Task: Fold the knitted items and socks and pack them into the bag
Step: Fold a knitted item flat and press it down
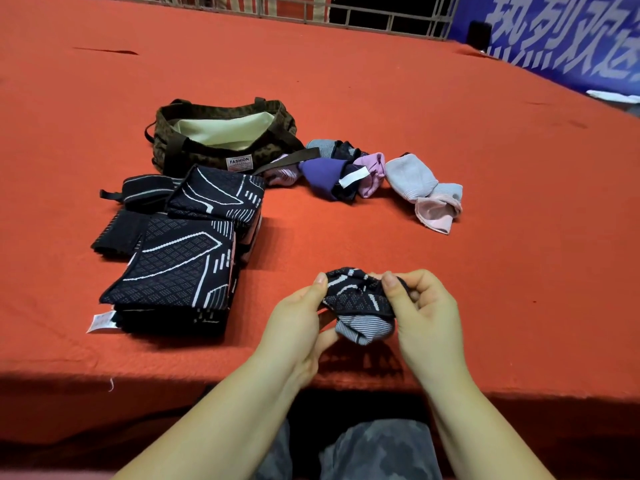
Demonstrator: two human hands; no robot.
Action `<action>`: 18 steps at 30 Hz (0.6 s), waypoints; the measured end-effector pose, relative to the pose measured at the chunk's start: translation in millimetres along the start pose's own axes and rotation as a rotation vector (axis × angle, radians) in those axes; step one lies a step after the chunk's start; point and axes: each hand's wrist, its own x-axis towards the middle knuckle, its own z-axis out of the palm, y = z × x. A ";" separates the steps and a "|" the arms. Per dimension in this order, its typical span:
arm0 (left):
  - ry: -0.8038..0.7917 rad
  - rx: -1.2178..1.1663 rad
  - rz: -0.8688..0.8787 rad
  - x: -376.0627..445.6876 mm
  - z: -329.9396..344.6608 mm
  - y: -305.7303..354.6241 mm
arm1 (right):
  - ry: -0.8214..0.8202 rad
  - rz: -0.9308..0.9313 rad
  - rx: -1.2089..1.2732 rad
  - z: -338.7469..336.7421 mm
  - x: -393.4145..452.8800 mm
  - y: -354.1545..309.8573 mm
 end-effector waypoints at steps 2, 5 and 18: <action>0.002 0.034 0.011 2.9 0.7 -0.5 | 0.023 0.005 0.026 -2.0 1.7 -0.8; 0.022 0.063 0.031 7.7 3.9 -3.2 | 0.139 0.027 0.121 -4.9 8.6 -1.8; 0.199 0.092 0.262 28.2 4.8 2.5 | 0.695 0.284 0.069 -74.9 78.3 42.4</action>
